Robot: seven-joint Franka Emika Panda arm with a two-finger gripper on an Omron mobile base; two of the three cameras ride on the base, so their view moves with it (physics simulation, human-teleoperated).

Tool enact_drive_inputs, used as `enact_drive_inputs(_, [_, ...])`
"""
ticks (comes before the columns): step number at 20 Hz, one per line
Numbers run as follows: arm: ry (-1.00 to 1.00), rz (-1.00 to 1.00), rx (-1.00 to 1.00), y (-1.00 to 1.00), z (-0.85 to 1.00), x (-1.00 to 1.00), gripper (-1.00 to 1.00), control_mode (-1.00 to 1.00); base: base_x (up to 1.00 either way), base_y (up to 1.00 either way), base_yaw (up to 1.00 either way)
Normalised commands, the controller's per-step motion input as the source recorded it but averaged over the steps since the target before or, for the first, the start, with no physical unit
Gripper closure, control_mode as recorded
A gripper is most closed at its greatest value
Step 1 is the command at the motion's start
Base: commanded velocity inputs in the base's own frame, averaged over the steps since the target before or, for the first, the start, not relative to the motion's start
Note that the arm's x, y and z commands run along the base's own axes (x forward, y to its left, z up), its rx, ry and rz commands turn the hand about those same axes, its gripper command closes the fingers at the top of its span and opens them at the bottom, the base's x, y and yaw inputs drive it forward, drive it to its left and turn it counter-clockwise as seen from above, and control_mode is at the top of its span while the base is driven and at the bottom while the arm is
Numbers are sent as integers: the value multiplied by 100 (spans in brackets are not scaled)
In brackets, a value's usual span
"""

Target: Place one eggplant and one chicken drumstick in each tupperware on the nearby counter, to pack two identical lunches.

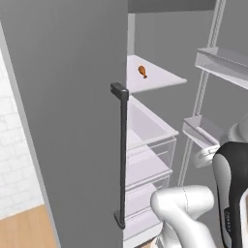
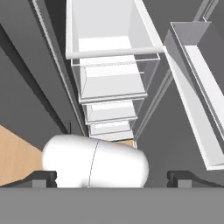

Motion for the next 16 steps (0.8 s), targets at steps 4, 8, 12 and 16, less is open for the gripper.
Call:
enact_drive_inputs(4, [0, 0, 0, 0, 0, 0, -100, 100, 67, 0, 0])
enact_drive_inputs(8, [0, 0, 0, 0, 0, 0, -100, 100, 32, -16, 5])
enact_drive_inputs(12, [0, 0, 0, 0, 0, 0, -100, 100, 1, -39, 18])
enact_drive_inputs(16, [0, 0, 0, 0, 0, 0, -100, 100, 22, -17, 9])
